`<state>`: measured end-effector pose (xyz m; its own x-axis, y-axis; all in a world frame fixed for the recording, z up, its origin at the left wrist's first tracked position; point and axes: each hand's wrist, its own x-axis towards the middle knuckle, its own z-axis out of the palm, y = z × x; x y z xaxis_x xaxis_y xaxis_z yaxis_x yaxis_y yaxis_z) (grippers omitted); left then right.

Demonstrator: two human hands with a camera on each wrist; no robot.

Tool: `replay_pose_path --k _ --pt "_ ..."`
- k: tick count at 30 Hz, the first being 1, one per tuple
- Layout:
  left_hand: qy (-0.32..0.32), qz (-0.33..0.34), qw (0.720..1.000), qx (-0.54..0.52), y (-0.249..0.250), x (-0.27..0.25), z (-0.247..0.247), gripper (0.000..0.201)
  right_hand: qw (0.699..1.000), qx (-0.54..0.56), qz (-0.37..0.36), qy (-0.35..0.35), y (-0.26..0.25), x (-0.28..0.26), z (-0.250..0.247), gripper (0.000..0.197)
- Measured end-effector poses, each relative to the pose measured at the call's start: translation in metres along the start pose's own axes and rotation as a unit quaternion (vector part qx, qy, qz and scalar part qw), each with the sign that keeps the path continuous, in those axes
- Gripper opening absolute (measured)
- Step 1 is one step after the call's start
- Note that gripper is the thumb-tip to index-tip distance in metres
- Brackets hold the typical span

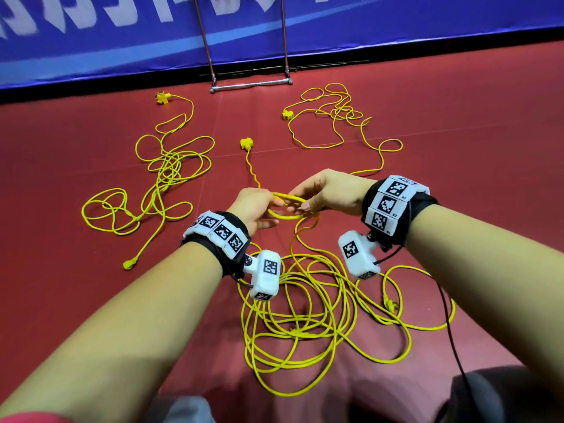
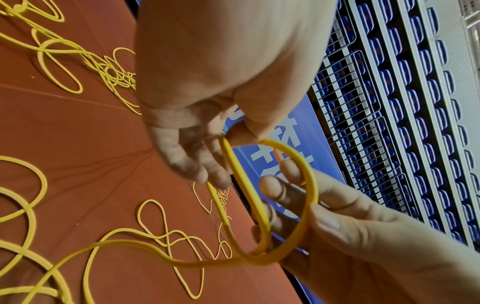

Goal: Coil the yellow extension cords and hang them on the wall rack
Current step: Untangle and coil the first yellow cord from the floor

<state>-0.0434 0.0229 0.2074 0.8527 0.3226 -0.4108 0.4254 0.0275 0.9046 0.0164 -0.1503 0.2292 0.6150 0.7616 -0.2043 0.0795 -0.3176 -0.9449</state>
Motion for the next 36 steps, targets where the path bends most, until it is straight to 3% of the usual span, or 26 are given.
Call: replay_pose_path --k 4,9,13,18,22,28,32,36 --pt "0.002 -0.009 1.0 0.027 -0.001 0.0 -0.005 0.027 0.999 0.042 -0.003 -0.028 -0.005 -0.004 -0.004 0.038" --pt "-0.049 -0.02 0.998 0.03 -0.003 -0.006 -0.008 0.024 0.988 0.133 0.006 -0.075 -0.008 -0.015 -0.013 0.037" --pt "-0.031 -0.017 0.998 0.059 -0.008 -0.005 -0.007 0.018 0.978 0.203 0.044 -0.013 -0.009 -0.015 -0.019 0.026" --pt "0.004 0.027 0.991 0.132 -0.013 -0.002 0.004 0.015 0.987 0.116 0.114 0.004 -0.012 -0.012 -0.014 0.015" --pt "-0.033 0.088 0.986 0.141 -0.008 -0.006 0.017 0.017 0.991 0.015 0.132 0.008 -0.007 -0.004 -0.003 0.012" --pt "-0.006 0.066 0.993 0.099 -0.003 -0.005 0.02 0.03 0.994 -0.023 0.101 -0.017 -0.007 -0.006 -0.008 0.019" --pt "-0.031 0.004 0.994 0.109 0.004 -0.007 0.011 0.026 0.994 0.07 0.052 -0.062 -0.006 -0.012 -0.016 0.024" --pt "-0.012 -0.003 0.998 0.06 -0.004 -0.003 0.002 0.022 0.98 0.174 0.017 -0.097 -0.003 -0.019 -0.02 0.025"
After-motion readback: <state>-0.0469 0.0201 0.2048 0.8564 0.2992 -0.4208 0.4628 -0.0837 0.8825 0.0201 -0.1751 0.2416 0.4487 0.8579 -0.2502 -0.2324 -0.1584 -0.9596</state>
